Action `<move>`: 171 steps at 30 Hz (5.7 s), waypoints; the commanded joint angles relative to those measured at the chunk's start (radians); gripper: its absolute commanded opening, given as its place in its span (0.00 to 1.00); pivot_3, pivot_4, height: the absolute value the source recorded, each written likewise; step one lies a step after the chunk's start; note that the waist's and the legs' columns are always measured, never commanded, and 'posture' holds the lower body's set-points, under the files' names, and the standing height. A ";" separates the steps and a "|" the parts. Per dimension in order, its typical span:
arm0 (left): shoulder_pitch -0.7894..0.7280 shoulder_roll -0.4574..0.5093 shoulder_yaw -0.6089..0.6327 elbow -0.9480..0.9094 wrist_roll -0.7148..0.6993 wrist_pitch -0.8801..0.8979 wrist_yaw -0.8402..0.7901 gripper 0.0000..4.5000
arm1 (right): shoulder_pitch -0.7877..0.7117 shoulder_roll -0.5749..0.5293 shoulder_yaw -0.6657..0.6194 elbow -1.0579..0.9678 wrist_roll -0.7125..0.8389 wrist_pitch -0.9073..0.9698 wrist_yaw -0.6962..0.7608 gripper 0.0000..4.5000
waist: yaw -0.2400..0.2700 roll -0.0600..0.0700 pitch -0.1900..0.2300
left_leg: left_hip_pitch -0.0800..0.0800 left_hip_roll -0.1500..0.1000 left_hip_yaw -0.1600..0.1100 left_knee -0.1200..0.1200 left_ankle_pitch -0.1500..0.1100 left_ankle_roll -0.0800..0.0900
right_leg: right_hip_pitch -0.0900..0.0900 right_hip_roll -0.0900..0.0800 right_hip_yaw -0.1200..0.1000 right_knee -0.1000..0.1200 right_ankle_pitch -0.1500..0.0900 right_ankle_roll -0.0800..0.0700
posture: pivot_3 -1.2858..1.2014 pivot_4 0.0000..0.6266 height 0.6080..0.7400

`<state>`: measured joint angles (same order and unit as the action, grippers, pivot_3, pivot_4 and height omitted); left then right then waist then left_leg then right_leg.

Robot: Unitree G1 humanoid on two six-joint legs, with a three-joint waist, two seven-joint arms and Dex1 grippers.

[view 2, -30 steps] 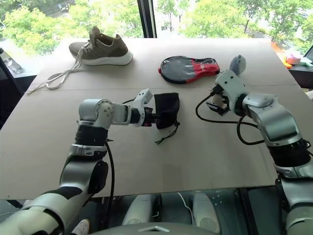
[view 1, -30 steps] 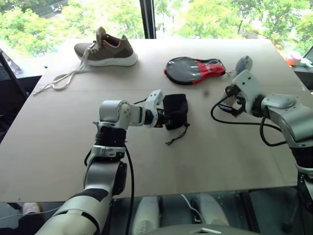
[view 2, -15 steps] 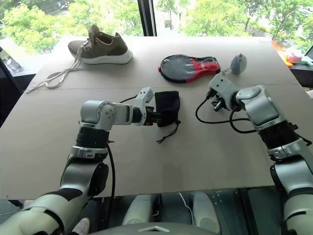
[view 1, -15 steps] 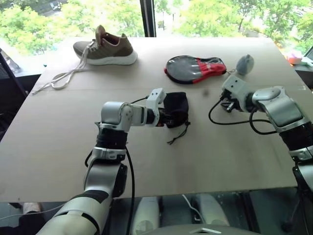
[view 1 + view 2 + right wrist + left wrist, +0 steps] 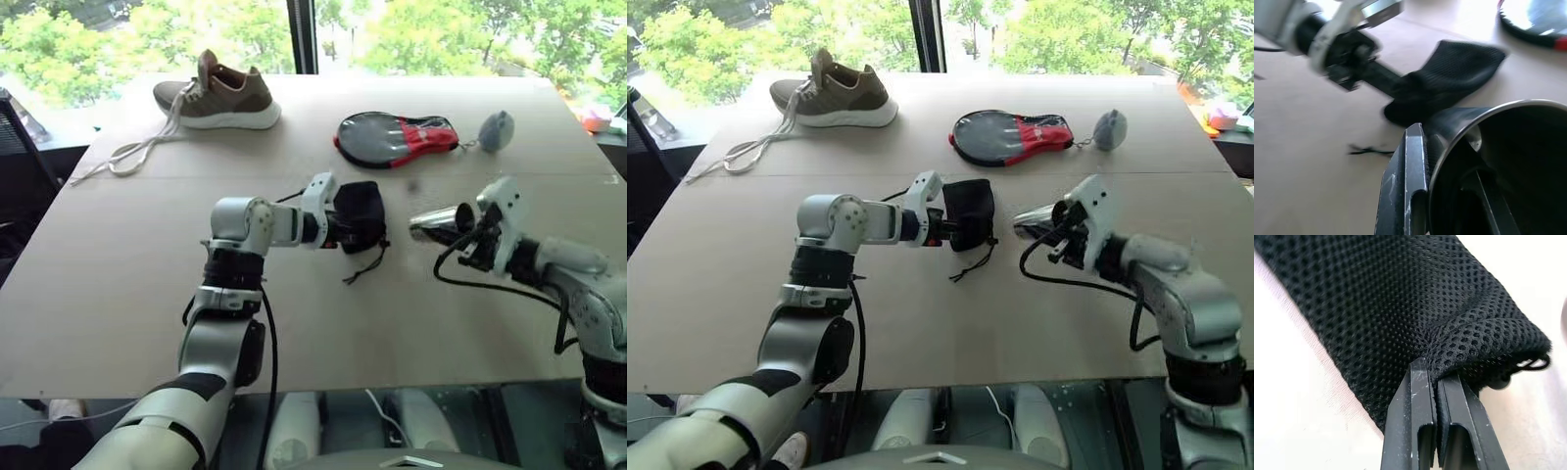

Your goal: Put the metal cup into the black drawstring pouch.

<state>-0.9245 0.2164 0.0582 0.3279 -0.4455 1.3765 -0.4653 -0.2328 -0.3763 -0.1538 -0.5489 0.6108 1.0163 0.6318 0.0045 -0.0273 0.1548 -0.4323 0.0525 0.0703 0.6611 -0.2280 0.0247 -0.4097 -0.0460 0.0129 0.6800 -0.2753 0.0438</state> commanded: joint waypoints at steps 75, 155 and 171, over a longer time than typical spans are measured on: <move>-0.068 -0.074 0.356 -0.233 -0.290 0.224 0.175 0.00 | -0.379 0.478 0.290 0.943 -0.463 -1.126 -0.156 0.01 | -0.022 0.000 0.000 | 0.001 0.002 0.000 0.002 0.000 -0.001 | 0.000 -0.001 0.000 0.002 0.001 0.001 | 0.52 0.24 1.00; 0.238 0.077 0.491 -0.196 -0.747 -0.028 0.504 0.00 | -0.322 0.155 0.411 0.545 -0.671 -0.809 0.054 0.90 | -0.020 -0.001 0.001 | 0.004 0.001 -0.001 -0.003 0.002 -0.004 | 0.001 -0.002 -0.001 0.001 0.001 0.000 | 0.52 0.24 1.00; 0.226 0.263 0.472 -0.200 -0.788 0.056 0.304 0.00 | -0.525 0.382 0.449 1.142 -0.785 -1.014 -0.287 0.94 | -0.027 -0.003 0.002 | 0.002 0.001 -0.001 -0.004 0.002 -0.004 | 0.000 -0.002 -0.001 -0.001 0.001 0.000 | 0.52 0.24 1.00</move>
<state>-0.6927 0.4663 0.5196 0.1711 -1.2016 1.4211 -0.1475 -0.7280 -0.0013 0.3095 0.5645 -0.1650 0.0641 0.3860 -0.0223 -0.0300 0.1564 -0.4311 0.0537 0.0697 0.6572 -0.2259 0.0205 -0.4104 -0.0479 0.0123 0.6791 -0.2738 0.0440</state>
